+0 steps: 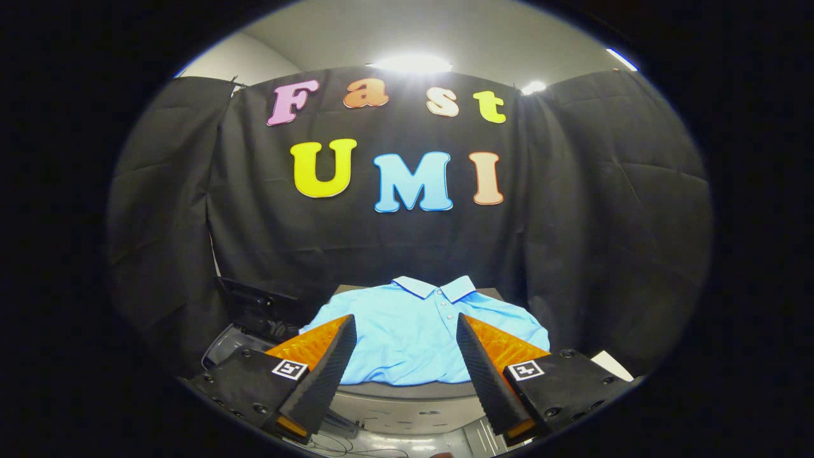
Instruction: Put the clothes into the washing machine and then close the washing machine lid.
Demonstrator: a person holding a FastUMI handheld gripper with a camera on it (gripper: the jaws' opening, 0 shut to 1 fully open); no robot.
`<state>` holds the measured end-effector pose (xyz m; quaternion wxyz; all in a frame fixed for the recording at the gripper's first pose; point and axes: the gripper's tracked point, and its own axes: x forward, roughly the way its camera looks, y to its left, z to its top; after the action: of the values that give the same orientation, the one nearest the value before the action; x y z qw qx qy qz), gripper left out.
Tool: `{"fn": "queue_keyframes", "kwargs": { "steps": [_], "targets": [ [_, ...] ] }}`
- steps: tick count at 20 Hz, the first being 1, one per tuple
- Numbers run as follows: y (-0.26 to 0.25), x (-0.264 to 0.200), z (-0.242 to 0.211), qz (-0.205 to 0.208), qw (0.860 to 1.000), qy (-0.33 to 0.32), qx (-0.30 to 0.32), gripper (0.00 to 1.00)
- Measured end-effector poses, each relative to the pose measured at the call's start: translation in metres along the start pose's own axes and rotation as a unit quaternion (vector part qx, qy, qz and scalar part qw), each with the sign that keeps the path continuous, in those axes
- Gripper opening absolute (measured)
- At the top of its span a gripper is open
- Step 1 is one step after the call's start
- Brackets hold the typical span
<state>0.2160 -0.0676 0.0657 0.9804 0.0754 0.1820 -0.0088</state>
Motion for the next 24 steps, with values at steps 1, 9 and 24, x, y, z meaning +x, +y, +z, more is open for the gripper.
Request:
{"fn": "queue_keyframes", "kwargs": {
  "steps": [1, 9, 24],
  "targets": [
    [-0.005, 0.009, -0.002, -0.002, 1.0, 0.009, 0.0, 0.98],
    [-0.043, 0.069, -0.037, -0.016, 0.996, 0.093, -0.01, 0.98],
    [-0.069, 0.143, -0.077, -0.024, 0.986, 0.162, -0.024, 0.99]
  ]
}}
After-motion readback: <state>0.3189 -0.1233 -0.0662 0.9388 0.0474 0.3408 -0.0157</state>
